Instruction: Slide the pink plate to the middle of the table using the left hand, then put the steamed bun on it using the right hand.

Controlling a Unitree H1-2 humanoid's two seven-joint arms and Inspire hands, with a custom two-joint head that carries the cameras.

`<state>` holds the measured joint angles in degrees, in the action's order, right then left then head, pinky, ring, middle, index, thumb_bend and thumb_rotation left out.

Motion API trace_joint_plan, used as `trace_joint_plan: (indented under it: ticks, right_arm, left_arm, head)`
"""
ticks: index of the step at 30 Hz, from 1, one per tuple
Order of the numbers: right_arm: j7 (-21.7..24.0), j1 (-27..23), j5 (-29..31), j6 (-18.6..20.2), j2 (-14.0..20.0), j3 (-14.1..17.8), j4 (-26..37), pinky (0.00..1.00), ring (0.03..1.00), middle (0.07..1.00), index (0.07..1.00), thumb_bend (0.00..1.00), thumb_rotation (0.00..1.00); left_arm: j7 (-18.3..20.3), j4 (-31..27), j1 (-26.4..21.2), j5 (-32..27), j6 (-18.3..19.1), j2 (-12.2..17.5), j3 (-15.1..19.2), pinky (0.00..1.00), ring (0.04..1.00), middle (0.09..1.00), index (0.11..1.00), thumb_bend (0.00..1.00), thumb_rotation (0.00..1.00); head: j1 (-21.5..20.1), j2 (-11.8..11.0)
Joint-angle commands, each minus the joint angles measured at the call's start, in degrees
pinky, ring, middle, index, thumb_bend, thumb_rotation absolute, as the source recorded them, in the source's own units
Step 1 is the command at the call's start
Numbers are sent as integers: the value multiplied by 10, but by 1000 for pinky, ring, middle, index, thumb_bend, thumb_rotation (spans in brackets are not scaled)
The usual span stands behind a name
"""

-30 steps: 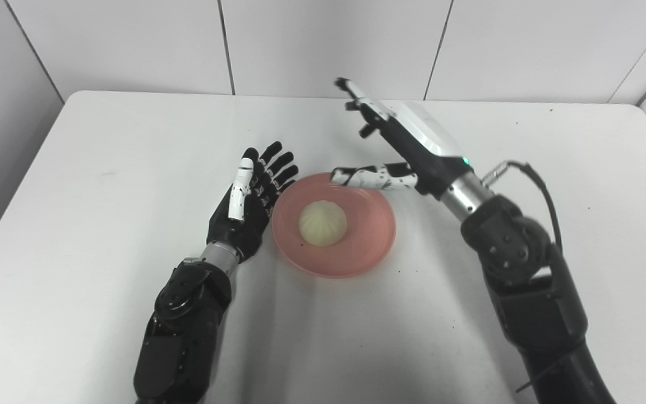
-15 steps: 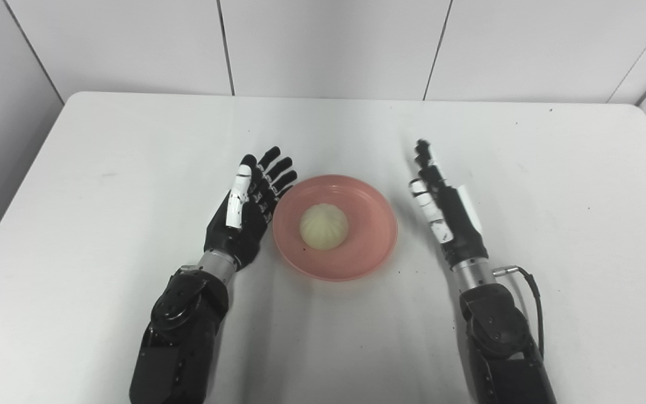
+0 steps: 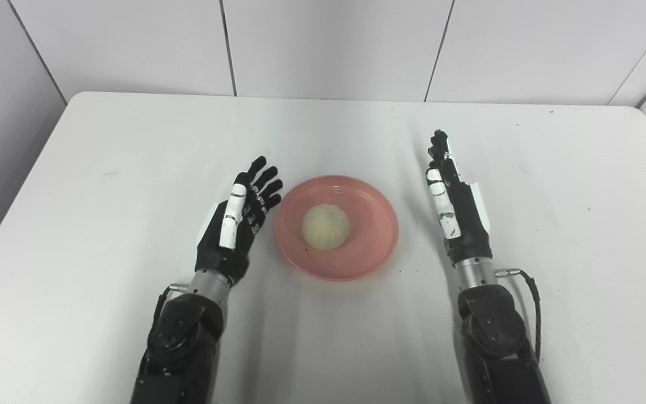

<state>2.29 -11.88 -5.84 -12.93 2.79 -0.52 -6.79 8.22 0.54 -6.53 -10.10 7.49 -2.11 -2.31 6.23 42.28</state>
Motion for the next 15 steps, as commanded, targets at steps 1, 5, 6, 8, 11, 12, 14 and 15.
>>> trace_joint_plan:
  ticks: [1,5,6,8,11,12,14,15]
  right_arm:
    - [9,15,11,17,-4,-9,0,1000,1000,1000,1000,237,1000]
    - [26,23,43,100,-12,-11,28,1000,1000,1000,1000,213,1000]
    - [27,26,46,114,-14,-12,33,1000,1000,1000,1000,210,1000]
    - [30,28,53,136,-16,-14,41,1000,1000,1000,1000,186,1000]
    - [34,27,61,152,-16,-16,40,1000,1000,1000,1000,190,1000]
    - [34,25,63,154,-17,-16,36,1000,1000,1000,1000,191,1000]
    - [31,20,69,160,-19,-14,26,1000,1000,1000,1000,178,1000]
    - [30,18,70,161,-21,-14,23,1000,1000,1000,1000,174,1000]
  left_arm:
    - [-15,11,27,18,13,3,-2,932,924,945,941,561,1000]
    - [-14,7,41,28,0,3,-5,937,930,948,947,575,1000]
    - [-16,-2,48,29,2,0,-5,937,930,948,947,577,1000]
    - [-20,-18,59,29,6,-5,-3,942,936,951,951,567,1000]
    - [-23,-31,70,27,8,-8,-1,954,946,960,959,549,1000]
    - [-22,-27,69,27,6,-5,-1,954,946,960,959,550,1000]
    - [-22,-18,63,29,4,-1,1,946,941,957,955,554,1000]
    - [-23,-14,60,30,3,0,2,944,940,957,954,554,1000]
  head:
    - [1,0]
    - [6,0]
    - [2,0]
    - [-1,0]
    - [-13,-4]
    - [-14,-5]
    - [-14,-5]
    - [-11,-7]
